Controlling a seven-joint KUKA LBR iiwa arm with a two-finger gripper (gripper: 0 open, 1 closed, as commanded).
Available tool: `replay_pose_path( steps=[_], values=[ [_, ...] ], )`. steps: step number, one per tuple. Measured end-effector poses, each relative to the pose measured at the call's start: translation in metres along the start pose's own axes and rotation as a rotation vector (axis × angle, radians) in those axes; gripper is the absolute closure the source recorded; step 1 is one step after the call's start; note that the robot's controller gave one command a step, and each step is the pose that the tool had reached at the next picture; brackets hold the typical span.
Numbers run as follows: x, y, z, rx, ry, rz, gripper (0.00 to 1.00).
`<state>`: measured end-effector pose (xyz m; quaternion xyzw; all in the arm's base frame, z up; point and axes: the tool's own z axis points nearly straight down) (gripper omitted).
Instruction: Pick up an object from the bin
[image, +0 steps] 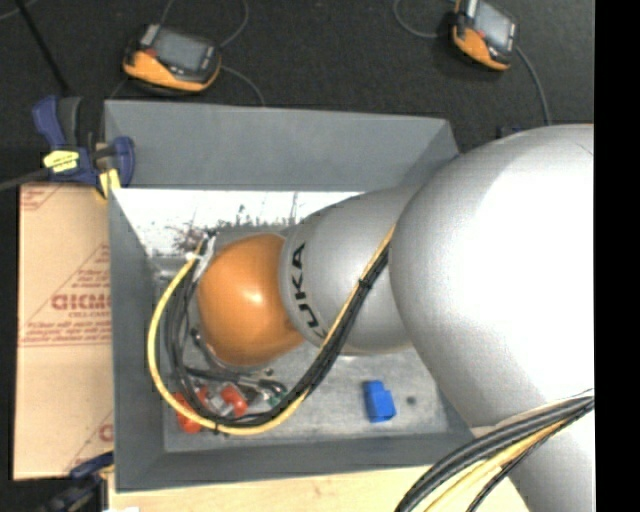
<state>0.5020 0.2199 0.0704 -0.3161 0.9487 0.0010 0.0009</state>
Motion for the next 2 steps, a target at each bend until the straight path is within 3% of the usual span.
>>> replay_pose_path(
  steps=[2],
  values=[
    [-0.018,-0.042,-0.222,0.006,-0.01,0.006,1.0]
  ],
)
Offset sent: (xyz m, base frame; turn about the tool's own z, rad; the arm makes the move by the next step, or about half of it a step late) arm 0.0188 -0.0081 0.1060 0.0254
